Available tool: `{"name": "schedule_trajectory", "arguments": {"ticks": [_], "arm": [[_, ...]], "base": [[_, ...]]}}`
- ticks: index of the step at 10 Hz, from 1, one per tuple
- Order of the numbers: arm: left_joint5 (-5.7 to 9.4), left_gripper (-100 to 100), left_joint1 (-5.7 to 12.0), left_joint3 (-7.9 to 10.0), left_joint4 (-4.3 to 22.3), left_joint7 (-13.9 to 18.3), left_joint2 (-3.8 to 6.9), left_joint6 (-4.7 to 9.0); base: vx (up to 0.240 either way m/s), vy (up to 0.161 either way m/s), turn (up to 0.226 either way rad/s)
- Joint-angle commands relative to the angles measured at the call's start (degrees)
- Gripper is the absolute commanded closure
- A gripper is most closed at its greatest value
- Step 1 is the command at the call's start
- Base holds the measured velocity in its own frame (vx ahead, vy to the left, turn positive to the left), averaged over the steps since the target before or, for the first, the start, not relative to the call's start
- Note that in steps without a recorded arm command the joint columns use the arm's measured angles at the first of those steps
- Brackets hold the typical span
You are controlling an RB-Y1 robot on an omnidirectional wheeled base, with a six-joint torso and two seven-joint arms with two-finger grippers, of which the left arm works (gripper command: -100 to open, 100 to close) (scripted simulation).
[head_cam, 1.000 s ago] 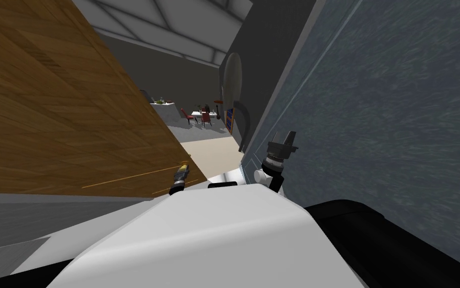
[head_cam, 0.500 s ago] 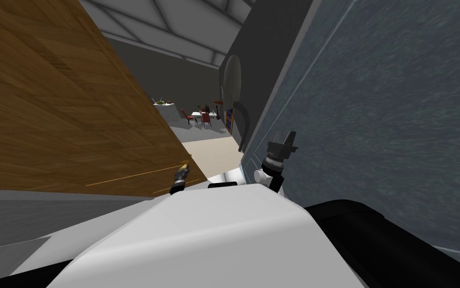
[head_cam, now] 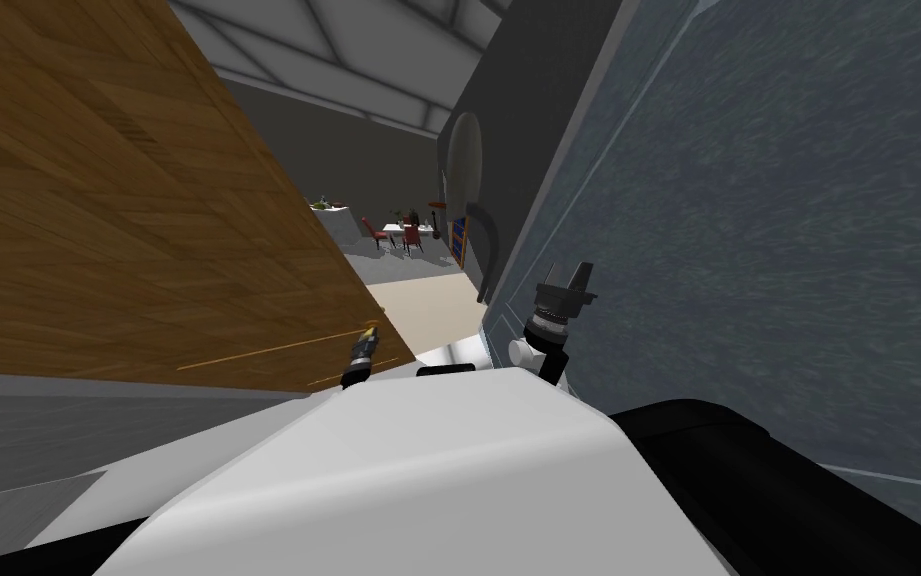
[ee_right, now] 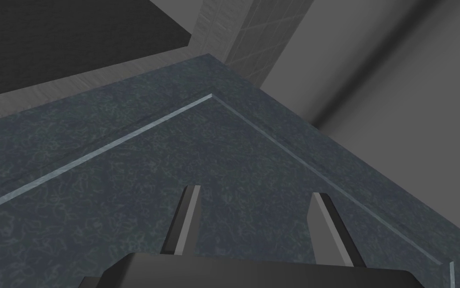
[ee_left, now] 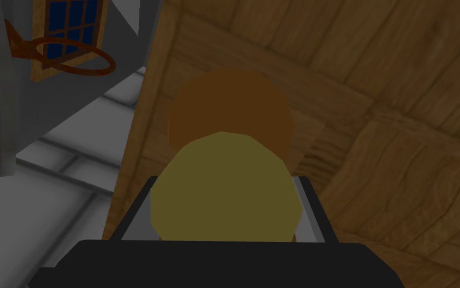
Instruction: Pull the door open
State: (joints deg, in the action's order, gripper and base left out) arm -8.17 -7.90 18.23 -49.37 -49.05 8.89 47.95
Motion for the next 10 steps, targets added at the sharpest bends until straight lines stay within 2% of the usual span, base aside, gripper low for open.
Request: {"name": "schedule_trajectory", "arguments": {"ticks": [1,2,4,5,6,7,9,10], "arm": [[0.89,100,0.21,-1.22,0.4,2.9,-0.31,-0.03],[0.89,100,0.21,-1.22,0.4,3.6,-0.31,-0.03],[2.26,100,0.62,-2.25,0.8,7.1,-0.02,0.02],[2.26,100,0.62,-2.25,0.8,8.0,-0.02,0.02],[2.98,100,0.84,-2.78,1.0,9.9,0.14,0.05],[2.98,100,0.84,-2.78,1.0,10.2,0.14,0.05],[4.57,100,1.32,-3.98,1.4,13.8,0.48,0.11],[4.57,100,1.32,-3.98,1.4,14.8,0.48,0.11]], "base": [[-0.047,0.009,-0.023],[-0.038,0.005,-0.006],[-0.036,0.009,-0.020],[-0.035,0.010,-0.004],[-0.037,0.003,-0.008],[-0.025,0.006,0.002],[-0.038,0.009,-0.030],[-0.032,0.011,-0.011]]}}
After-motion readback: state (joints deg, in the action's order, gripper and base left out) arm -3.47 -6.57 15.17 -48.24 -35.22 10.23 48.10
